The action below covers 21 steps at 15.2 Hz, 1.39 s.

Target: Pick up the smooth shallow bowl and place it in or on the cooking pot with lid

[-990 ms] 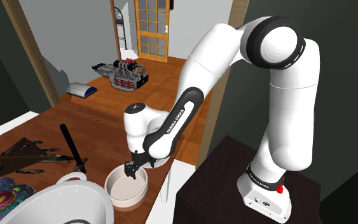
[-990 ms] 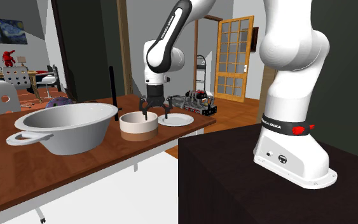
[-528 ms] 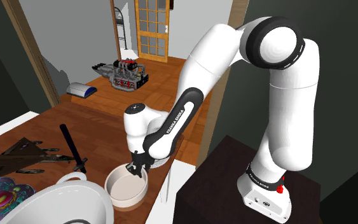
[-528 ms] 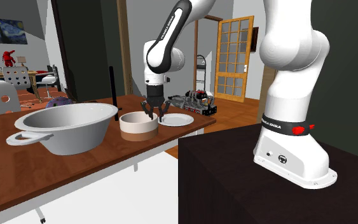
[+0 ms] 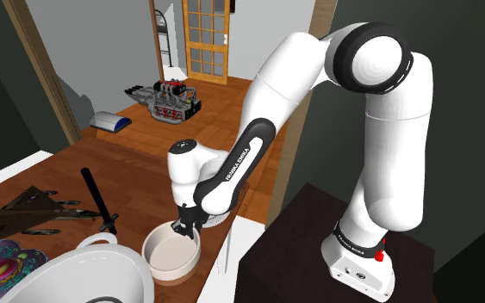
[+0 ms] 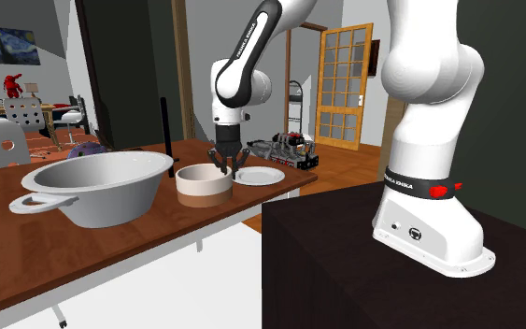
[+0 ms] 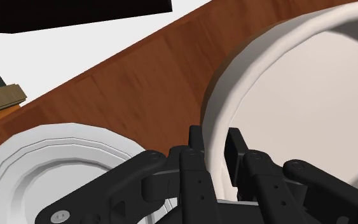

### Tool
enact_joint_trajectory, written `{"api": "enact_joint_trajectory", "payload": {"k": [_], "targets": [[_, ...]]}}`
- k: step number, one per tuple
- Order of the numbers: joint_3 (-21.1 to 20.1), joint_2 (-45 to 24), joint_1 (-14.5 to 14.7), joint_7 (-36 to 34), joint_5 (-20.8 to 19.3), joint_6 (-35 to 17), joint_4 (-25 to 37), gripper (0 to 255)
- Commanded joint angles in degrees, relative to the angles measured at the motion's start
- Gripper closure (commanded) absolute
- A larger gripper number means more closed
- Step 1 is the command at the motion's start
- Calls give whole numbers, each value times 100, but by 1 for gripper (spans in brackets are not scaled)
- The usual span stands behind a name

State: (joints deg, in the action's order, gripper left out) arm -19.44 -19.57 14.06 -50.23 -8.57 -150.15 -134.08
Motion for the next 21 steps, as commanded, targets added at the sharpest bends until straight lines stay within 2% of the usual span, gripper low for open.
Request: {"api": "enact_joint_trajectory", "payload": {"k": [1,21], "targets": [[-35,72,-19,31,46,64,-11,255],[-385,1461,-271,589,898,1488,120,255]]}}
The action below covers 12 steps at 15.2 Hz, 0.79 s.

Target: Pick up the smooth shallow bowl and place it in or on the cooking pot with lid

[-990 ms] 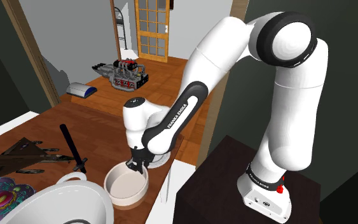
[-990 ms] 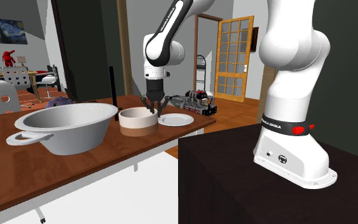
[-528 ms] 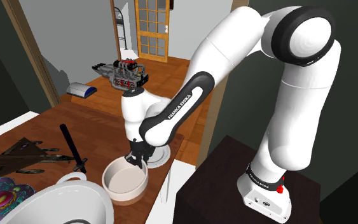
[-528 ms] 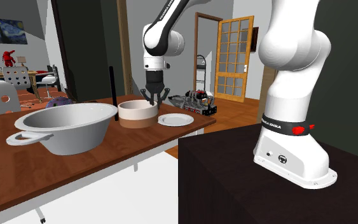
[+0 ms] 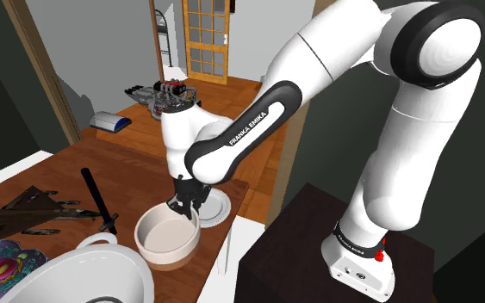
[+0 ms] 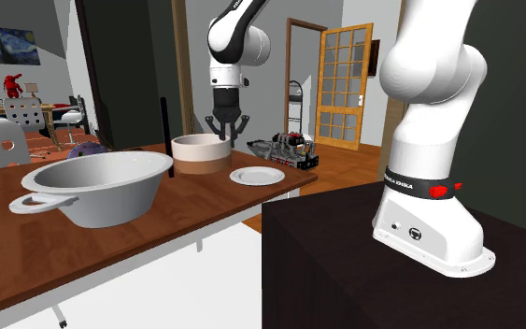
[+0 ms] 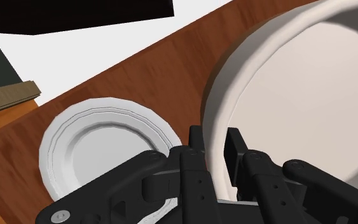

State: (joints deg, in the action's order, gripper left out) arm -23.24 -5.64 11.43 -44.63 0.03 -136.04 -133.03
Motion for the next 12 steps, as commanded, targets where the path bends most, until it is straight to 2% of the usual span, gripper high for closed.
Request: {"api": "enact_joint_trajectory", "payload": {"k": [1,12], "targets": [[-9,128,-13,50,71,153,36,255],[-12,706,-38,229,344,1001,348,255]]}}
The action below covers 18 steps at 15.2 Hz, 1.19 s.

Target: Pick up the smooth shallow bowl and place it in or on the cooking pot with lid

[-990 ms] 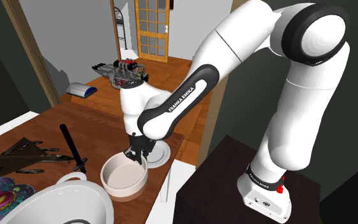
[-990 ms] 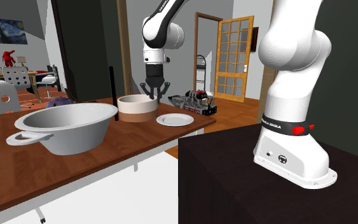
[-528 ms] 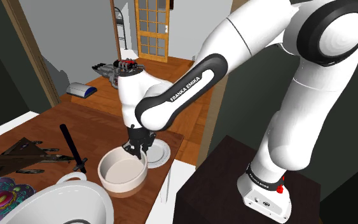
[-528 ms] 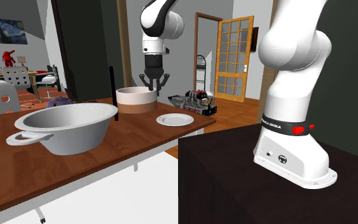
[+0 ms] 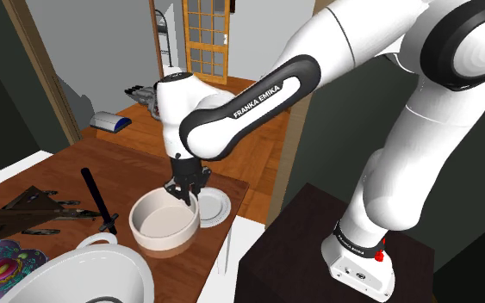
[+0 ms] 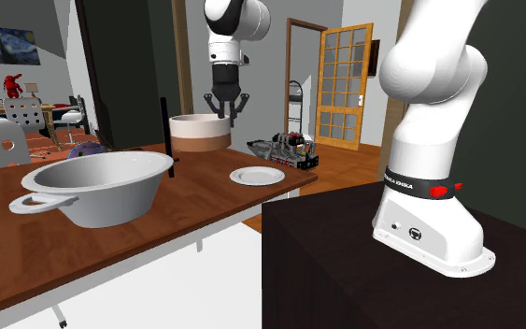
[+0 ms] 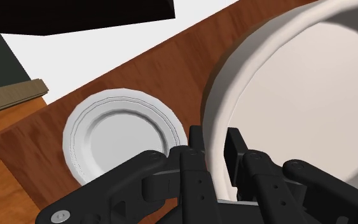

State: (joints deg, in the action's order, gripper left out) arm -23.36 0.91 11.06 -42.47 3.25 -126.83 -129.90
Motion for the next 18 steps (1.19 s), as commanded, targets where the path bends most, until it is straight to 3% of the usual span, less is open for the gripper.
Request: {"api": "enact_joint_trajectory", "payload": {"k": [1,6,18], "targets": [[4,96,-2,25,40,157,70,255],[22,299,-8,74,116,543,266,255],[-602,-1436,885,-1815,-750,1157,2480,255]]}}
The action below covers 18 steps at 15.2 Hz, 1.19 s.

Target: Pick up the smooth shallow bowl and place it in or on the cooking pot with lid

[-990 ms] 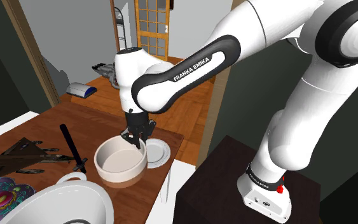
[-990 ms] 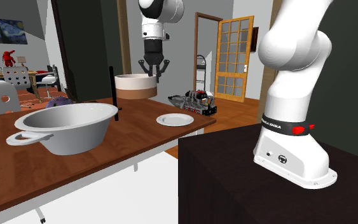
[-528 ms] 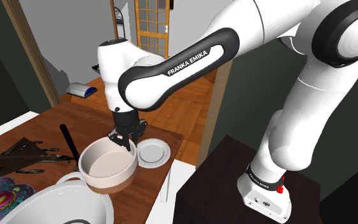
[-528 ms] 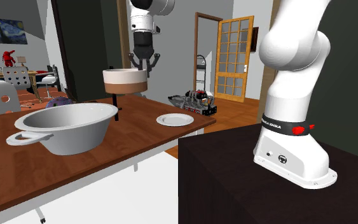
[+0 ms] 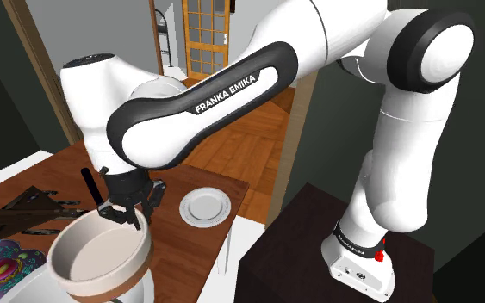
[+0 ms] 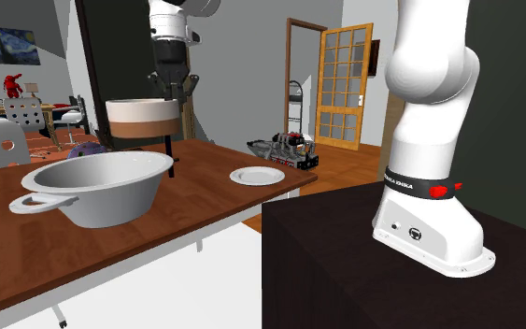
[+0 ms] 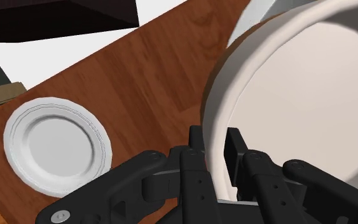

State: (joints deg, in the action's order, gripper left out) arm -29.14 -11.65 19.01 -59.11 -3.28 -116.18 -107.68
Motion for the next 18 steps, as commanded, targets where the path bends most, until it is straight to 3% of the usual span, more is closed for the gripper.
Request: {"api": "enact_joint_trajectory", "payload": {"k": [1,8,18], "targets": [[-44,-355,198,-293,-188,174,494,255],[-50,-1621,1059,-1081,-770,878,2345,255],[25,-1832,1062,-1140,-889,218,1873,255]]}}
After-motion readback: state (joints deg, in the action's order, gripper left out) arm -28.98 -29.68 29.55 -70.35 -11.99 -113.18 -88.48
